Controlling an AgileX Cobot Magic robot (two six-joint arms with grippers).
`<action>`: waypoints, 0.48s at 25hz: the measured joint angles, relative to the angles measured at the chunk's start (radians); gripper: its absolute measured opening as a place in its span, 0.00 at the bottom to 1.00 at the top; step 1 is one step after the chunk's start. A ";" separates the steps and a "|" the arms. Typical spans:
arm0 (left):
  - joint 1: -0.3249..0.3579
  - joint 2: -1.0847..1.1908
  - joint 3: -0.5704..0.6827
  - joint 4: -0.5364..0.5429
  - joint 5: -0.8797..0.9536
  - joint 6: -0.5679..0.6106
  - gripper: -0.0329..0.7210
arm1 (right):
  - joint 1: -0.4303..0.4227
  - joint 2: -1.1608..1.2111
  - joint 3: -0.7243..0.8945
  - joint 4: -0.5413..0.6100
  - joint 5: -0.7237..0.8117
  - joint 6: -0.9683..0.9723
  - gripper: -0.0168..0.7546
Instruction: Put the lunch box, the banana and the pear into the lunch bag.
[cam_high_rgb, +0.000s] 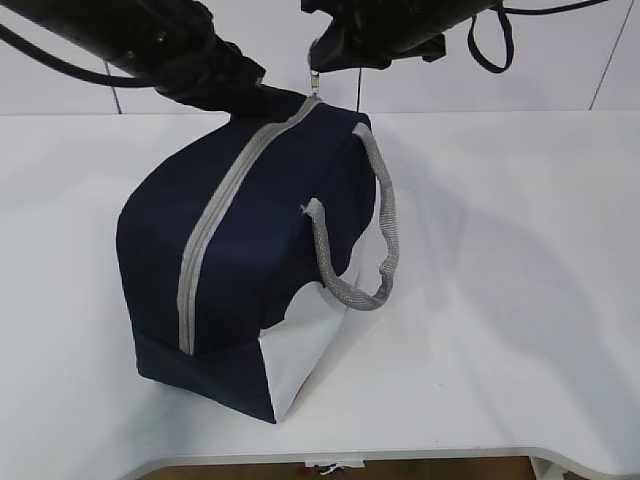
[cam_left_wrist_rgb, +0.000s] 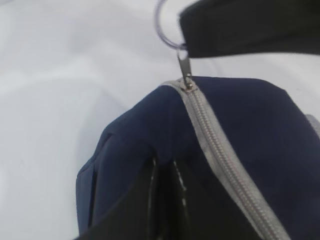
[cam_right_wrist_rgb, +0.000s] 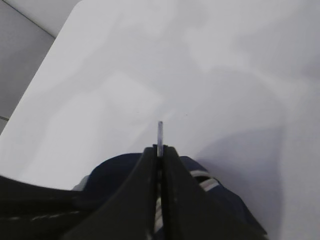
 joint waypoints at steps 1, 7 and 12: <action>0.000 -0.015 0.000 0.006 0.011 0.014 0.06 | 0.000 0.000 0.000 -0.013 -0.007 0.000 0.04; 0.000 -0.090 0.000 0.034 0.055 0.053 0.06 | 0.000 0.002 0.000 -0.068 -0.035 -0.002 0.04; 0.000 -0.105 0.000 0.046 0.113 0.090 0.06 | 0.000 0.034 0.000 -0.070 -0.051 -0.002 0.04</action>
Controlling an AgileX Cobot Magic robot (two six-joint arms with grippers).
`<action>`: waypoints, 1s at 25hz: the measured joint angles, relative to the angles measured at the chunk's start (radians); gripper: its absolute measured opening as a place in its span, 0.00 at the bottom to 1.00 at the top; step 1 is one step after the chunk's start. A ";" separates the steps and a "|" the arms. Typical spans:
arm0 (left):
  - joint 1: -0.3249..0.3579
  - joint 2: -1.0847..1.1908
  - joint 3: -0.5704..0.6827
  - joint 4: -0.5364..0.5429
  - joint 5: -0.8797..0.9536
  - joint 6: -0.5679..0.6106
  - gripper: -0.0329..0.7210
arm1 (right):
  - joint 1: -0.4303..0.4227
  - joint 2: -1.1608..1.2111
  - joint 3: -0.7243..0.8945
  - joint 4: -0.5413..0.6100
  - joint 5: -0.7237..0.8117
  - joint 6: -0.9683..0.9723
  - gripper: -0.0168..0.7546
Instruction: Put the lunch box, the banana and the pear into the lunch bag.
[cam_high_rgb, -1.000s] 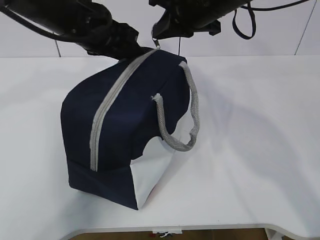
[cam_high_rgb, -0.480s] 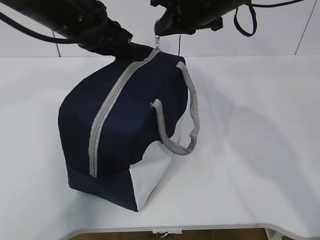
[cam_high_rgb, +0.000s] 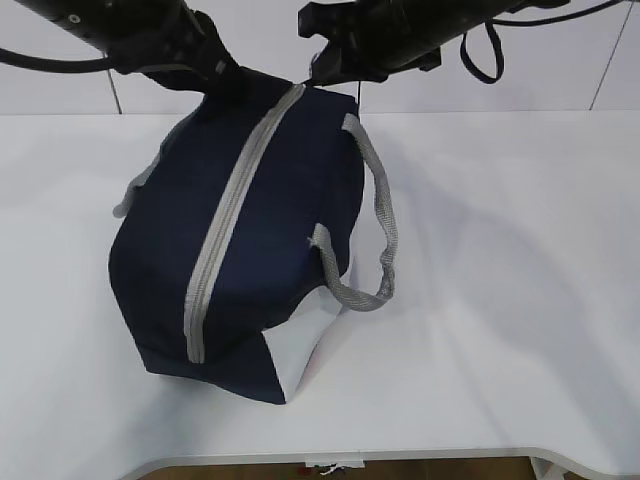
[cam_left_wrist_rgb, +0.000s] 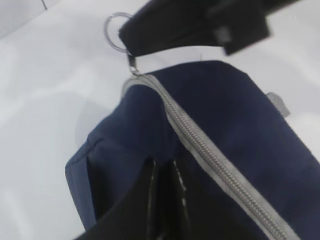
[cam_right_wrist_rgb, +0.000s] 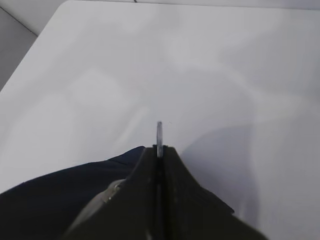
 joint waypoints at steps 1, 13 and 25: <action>0.000 -0.002 0.000 0.005 0.015 0.005 0.06 | 0.000 0.007 0.000 0.000 -0.004 0.000 0.04; 0.000 -0.017 0.000 0.053 0.064 0.012 0.06 | -0.028 0.100 -0.002 0.022 -0.023 0.002 0.04; 0.000 -0.019 0.004 0.082 0.047 0.015 0.06 | -0.033 0.140 -0.006 0.046 -0.007 0.004 0.04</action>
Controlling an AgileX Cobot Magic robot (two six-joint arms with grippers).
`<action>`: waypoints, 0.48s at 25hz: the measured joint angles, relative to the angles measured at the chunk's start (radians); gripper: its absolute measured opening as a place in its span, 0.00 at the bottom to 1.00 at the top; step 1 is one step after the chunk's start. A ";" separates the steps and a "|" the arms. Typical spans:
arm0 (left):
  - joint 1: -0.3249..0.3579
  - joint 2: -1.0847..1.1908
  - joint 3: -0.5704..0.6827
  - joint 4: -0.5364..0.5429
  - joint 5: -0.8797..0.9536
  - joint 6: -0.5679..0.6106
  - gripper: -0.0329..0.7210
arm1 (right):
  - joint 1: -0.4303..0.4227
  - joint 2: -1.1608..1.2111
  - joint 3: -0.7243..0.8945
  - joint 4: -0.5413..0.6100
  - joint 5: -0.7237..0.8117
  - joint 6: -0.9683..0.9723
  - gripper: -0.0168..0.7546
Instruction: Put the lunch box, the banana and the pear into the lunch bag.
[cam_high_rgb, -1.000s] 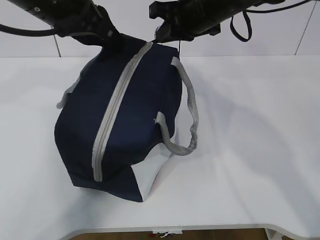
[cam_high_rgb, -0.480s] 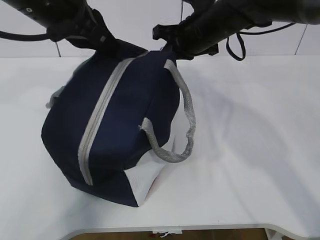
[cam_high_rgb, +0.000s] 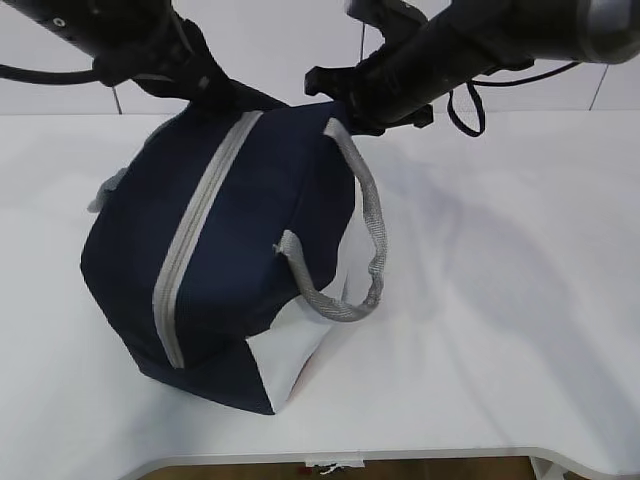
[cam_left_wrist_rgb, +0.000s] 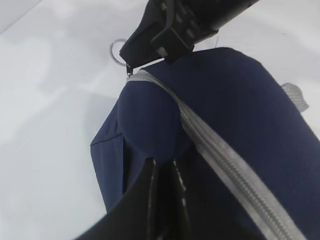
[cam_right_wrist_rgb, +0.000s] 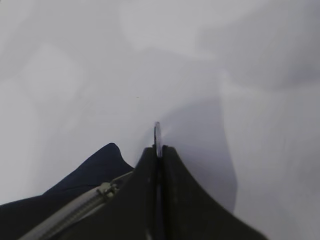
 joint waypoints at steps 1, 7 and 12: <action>0.000 0.008 0.000 -0.004 -0.004 0.000 0.06 | -0.002 0.000 0.000 -0.002 0.000 0.000 0.04; 0.000 0.037 0.000 -0.015 -0.052 0.000 0.06 | -0.012 -0.004 0.000 -0.040 0.011 -0.002 0.11; 0.000 0.062 0.000 -0.028 -0.075 0.000 0.07 | -0.018 -0.028 0.000 -0.055 0.015 -0.004 0.38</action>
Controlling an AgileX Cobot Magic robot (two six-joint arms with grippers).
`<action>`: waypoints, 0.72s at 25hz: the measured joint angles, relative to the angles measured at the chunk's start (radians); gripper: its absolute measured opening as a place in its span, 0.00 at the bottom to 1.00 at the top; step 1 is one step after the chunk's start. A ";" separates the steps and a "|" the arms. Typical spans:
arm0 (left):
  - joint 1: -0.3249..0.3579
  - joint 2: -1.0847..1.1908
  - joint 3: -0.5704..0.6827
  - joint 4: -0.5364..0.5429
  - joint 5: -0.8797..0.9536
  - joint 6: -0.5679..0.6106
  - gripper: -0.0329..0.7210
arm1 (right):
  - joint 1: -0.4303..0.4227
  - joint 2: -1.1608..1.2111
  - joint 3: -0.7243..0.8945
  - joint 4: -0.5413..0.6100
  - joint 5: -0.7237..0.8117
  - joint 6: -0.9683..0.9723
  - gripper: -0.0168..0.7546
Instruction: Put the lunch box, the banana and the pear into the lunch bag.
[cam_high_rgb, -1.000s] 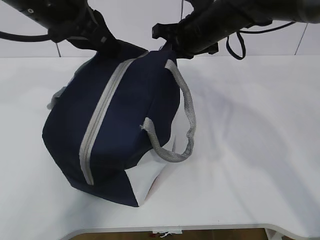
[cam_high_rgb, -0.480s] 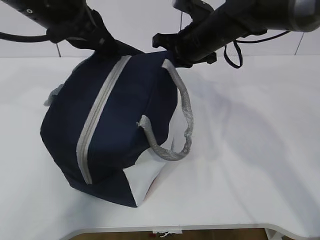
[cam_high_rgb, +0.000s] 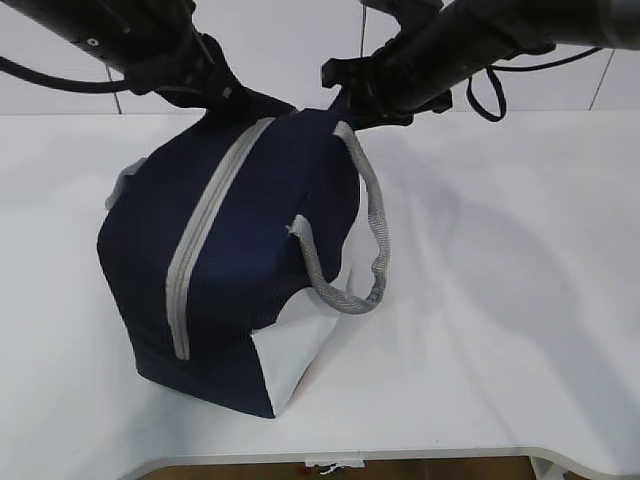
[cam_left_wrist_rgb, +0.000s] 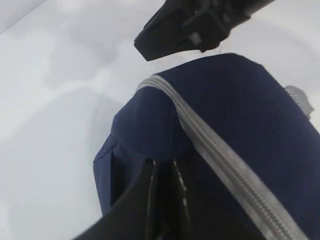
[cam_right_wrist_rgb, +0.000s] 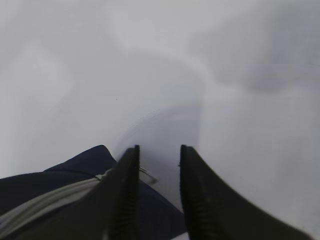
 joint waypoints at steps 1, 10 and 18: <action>0.000 0.007 0.000 -0.011 -0.009 0.001 0.08 | 0.000 -0.005 0.000 0.000 0.000 0.000 0.43; 0.000 0.021 0.000 -0.077 -0.104 0.002 0.52 | -0.001 -0.116 -0.004 -0.033 0.063 -0.081 0.57; 0.032 -0.035 -0.047 -0.068 0.016 -0.057 0.59 | -0.001 -0.229 -0.032 -0.173 0.316 -0.107 0.57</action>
